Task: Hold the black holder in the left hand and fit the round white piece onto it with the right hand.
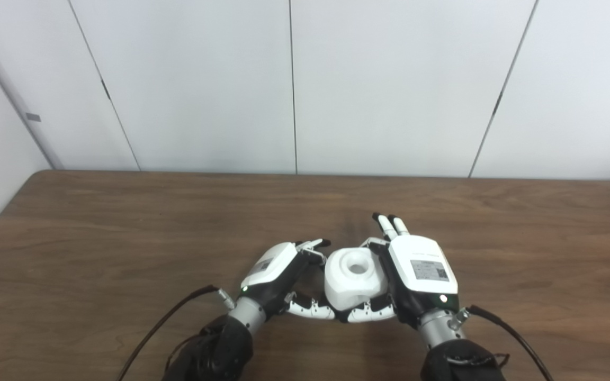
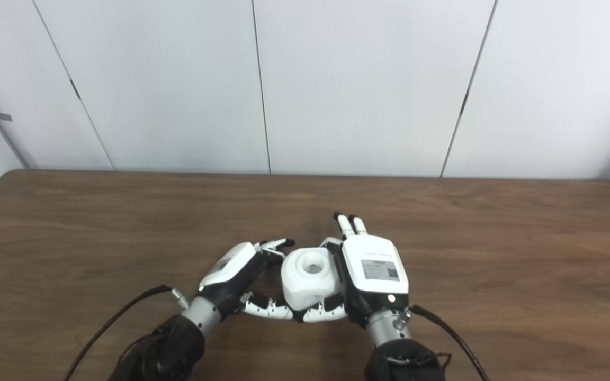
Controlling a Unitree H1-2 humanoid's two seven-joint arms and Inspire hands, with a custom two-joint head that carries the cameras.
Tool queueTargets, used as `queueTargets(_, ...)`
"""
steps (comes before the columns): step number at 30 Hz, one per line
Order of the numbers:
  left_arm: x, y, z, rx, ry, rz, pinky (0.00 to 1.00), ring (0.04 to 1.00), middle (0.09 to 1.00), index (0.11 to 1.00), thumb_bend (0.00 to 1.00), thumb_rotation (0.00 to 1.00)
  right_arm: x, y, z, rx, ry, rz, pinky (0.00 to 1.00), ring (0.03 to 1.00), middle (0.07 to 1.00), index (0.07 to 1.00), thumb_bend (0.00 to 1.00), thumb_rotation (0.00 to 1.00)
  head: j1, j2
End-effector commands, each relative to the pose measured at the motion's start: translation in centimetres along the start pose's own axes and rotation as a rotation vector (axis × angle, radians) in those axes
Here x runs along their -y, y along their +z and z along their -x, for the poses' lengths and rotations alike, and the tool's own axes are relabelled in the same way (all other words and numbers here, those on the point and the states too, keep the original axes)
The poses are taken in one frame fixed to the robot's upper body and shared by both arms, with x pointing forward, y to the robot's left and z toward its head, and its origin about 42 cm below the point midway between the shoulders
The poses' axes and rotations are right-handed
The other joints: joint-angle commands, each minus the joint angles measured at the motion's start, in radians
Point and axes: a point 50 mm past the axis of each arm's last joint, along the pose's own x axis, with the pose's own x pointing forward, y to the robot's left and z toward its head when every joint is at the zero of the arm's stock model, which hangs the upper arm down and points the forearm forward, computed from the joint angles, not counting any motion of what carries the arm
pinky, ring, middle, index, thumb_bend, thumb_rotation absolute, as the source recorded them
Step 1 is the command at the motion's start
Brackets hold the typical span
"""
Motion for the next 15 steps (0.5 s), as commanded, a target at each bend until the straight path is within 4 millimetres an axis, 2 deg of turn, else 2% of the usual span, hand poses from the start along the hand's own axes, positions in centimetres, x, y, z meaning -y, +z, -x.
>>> queueTargets(1,-0.94,1.22,-0.85,0.057,0.044,-0.027,0.98,0.954,0.937,0.477,0.51,0.05,0.35,0.76,-0.10,0.030,0.009,-0.021,0.70,0.983,0.972,0.642,0.87,0.41,0.000,0.000)
queueTargets(9,-0.95,1.17,-0.80,0.052,0.041,-0.017,1.00,0.959,0.940,0.477,0.51,0.05,0.42,0.76,-0.10,0.030,0.034,-0.041,0.74,0.999,0.990,0.685,0.94,0.47,-0.001,-0.002)
queueTargets(15,-0.97,1.16,-0.81,0.054,0.042,-0.017,0.99,0.959,0.940,0.477,0.51,0.05,0.53,0.77,-0.12,0.025,0.047,-0.046,0.75,1.000,0.999,0.731,0.98,0.47,-0.001,-0.003)
